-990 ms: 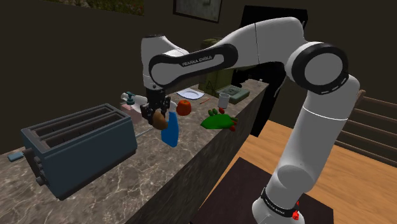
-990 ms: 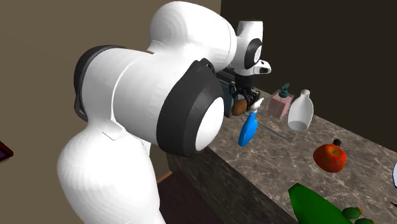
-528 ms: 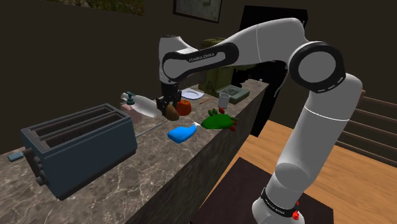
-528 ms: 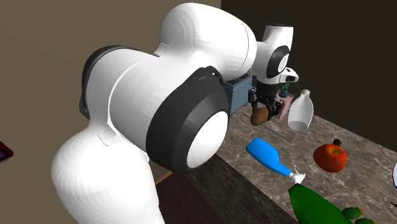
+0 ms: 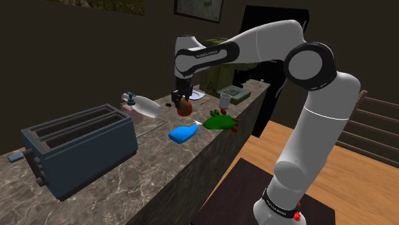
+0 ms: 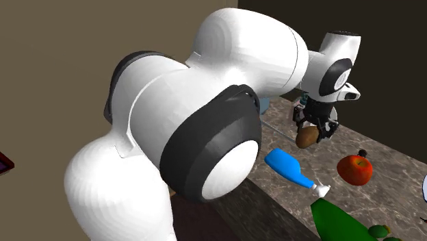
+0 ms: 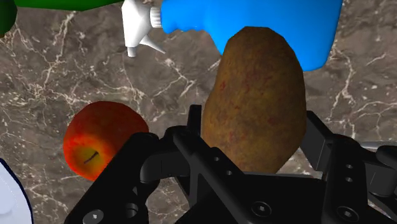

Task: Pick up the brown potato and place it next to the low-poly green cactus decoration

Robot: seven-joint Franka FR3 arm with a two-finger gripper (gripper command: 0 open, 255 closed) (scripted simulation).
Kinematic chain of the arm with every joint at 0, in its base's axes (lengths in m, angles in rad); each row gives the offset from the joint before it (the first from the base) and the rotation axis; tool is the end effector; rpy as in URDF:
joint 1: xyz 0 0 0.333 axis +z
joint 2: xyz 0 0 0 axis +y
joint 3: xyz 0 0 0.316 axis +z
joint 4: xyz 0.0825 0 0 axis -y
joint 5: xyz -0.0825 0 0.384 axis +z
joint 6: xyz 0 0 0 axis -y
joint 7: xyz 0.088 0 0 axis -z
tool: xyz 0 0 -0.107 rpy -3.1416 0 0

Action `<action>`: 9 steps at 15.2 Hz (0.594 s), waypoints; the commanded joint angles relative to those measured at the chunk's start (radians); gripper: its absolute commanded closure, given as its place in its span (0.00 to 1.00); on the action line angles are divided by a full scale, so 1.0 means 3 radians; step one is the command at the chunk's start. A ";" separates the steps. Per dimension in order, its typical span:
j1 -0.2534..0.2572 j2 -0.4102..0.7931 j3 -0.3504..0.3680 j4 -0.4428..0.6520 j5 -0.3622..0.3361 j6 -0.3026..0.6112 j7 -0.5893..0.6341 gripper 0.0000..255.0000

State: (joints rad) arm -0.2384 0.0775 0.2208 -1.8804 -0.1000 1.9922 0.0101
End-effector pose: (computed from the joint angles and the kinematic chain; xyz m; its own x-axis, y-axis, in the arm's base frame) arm 0.5847 -0.0192 0.4704 0.9993 0.0120 0.0357 0.0092 -0.9971 0.0753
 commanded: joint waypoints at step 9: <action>-0.0373 0.0455 -0.0296 0.0589 -0.0004 -0.0085 -0.0691 1.00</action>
State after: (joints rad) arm -0.3370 0.1992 0.1415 -1.7324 -0.1024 1.9784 -0.1712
